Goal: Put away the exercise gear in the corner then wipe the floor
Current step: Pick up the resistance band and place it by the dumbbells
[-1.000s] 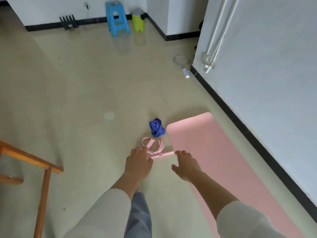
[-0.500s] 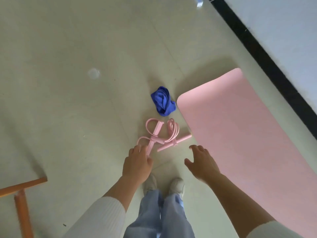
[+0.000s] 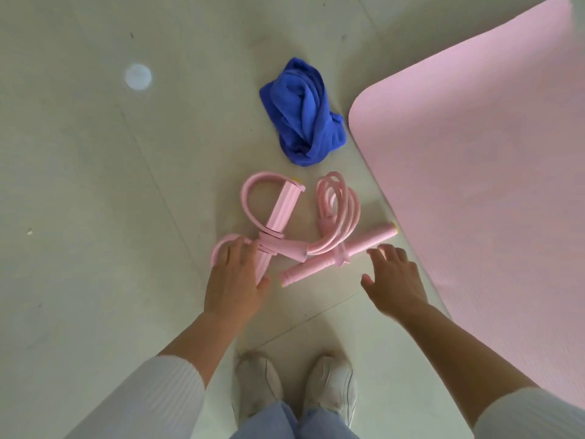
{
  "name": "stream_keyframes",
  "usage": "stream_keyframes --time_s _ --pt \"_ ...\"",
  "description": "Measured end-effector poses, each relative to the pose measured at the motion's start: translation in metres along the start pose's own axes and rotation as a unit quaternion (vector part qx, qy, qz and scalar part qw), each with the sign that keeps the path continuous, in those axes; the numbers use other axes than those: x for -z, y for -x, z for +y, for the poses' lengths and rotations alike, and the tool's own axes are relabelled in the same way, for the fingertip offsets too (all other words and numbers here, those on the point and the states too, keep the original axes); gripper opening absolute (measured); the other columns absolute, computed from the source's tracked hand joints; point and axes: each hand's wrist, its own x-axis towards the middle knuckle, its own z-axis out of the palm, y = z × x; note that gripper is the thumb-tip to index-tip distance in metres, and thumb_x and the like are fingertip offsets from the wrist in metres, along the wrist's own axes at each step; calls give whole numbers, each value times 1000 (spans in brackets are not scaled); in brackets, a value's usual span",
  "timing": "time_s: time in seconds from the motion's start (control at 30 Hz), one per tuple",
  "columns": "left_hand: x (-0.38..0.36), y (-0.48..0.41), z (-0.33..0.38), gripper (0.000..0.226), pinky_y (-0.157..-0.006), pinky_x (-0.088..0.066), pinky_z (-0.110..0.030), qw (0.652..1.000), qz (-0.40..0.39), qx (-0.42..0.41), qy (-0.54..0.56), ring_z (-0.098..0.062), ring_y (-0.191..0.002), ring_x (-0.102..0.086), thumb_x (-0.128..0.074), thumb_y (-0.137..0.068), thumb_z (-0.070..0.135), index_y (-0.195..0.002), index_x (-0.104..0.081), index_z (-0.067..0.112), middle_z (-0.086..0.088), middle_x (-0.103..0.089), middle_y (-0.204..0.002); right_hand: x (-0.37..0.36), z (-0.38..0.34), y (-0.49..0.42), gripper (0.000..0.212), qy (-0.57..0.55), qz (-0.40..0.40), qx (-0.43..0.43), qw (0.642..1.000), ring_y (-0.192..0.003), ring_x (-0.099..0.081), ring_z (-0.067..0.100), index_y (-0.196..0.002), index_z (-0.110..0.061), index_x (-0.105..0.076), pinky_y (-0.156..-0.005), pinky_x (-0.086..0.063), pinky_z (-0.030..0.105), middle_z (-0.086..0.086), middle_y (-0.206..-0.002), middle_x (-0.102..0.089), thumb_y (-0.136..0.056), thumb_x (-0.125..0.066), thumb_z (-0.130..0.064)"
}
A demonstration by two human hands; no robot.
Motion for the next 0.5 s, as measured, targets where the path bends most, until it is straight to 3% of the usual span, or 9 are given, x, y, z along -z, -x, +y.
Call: stream_keyframes --time_s 0.17,0.27,0.4,0.5 --pt "-44 -34 -8 65 -82 -40 -46 996 64 36 -55 -31 -102 -48 -84 -54 41 -105 -56 12 -5 -59 -103 -33 11 -53 59 45 48 -14 998 -144 -7 27 -144 -32 -26 -112 -17 54 4 -156 -16 -94 -55 -27" --pt "-47 -45 -8 56 -84 -31 -45 993 76 21 -88 -27 -99 -48 -82 -53 42 -94 -58 12 -1 -60 -91 -38 12 -68 59 78 52 -13 996 -141 -8 27 -136 -41 -35 -109 -15 56 1 -151 -21 -87 -65 -25" --pt "-19 -44 2 58 -105 -26 -48 995 -6 59 -76 -18 -117 -43 -67 -70 58 -111 -54 19 5 -57 -110 -20 14 -50 51 102 63 20 993 -138 -20 26 -127 -43 -47 -109 -14 52 -1 -145 -34 -84 -70 -27" --pt "19 -22 20 65 -98 -43 -51 995 -54 81 22 -20 -103 -55 -61 -72 69 -110 -53 18 4 -57 -103 17 17 -10 44 100 70 46 991 -136 -26 24 -127 -40 -49 -113 -15 46 -2 -141 -40 -87 -66 -31"
